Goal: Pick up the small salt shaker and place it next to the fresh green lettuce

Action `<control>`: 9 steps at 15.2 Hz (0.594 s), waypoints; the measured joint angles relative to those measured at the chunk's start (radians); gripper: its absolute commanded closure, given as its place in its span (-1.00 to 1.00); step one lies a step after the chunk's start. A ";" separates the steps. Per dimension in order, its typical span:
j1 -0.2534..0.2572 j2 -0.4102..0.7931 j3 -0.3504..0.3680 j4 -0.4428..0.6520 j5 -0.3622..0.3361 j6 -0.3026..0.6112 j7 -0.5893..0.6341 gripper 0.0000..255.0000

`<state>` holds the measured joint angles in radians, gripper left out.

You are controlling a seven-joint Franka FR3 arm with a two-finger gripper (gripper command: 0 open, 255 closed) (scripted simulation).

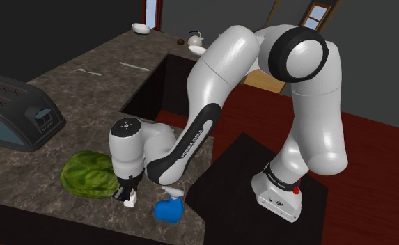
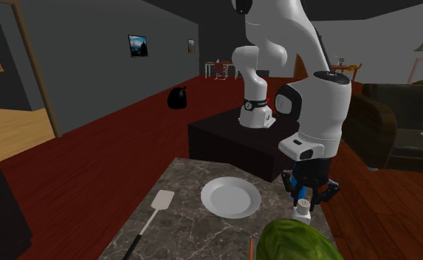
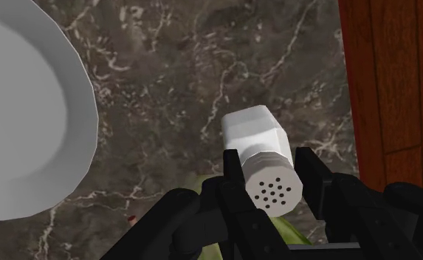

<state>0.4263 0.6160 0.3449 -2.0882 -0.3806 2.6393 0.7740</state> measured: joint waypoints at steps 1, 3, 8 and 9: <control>0.000 0.000 0.000 0.000 0.000 0.000 0.000 -1.00; 0.000 0.000 0.000 0.000 0.000 0.000 0.000 -1.00; -0.016 -0.031 0.018 -0.006 0.017 -0.026 -0.015 -1.00; -0.025 -0.055 0.032 -0.007 0.032 -0.048 -0.023 -1.00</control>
<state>0.4010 0.5605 0.3770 -2.0951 -0.3488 2.5914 0.7507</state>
